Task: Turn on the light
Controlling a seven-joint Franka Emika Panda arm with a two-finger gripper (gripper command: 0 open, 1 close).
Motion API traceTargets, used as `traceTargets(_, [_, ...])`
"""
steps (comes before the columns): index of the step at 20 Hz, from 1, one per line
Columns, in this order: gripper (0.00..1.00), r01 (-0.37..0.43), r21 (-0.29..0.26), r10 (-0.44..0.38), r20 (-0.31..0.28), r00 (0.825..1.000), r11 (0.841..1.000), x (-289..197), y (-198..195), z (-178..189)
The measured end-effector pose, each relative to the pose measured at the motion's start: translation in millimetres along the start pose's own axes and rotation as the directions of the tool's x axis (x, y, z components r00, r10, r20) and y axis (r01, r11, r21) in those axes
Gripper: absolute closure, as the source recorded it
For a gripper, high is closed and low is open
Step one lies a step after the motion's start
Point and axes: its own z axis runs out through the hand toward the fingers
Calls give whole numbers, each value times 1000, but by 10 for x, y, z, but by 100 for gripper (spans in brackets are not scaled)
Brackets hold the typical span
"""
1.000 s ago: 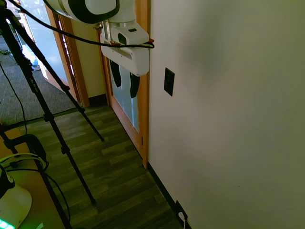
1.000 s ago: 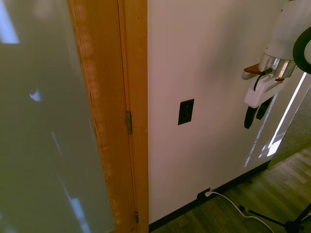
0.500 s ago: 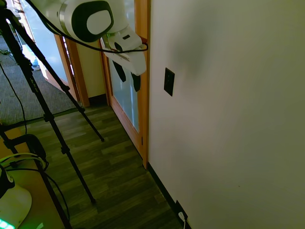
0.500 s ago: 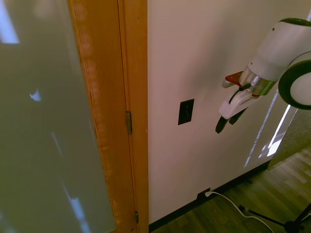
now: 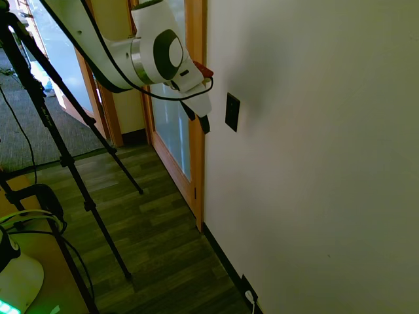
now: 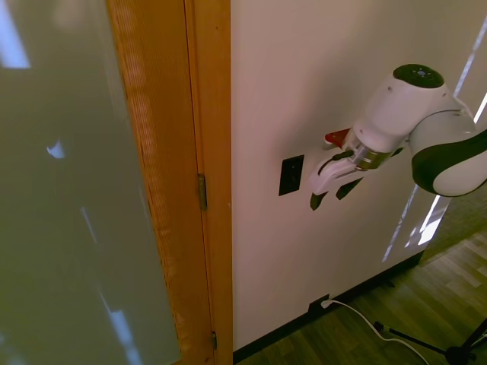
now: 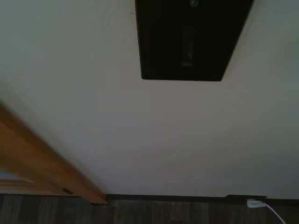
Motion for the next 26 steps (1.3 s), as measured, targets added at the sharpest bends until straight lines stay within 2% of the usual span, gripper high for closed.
traceTargets(4, [0,-16,-5,16,0,1000,1000,21,-138,234])
traceTargets(12, [0,-27,23,28,-38,999,999,220,-310,313])
traceTargets(18, [0,-30,41,32,-43,999,999,298,-501,477])
traceTargets(19, [100,-31,42,33,-43,999,999,300,-521,487])
traceTargets(26, [100,-37,44,39,-48,998,998,333,-549,484])
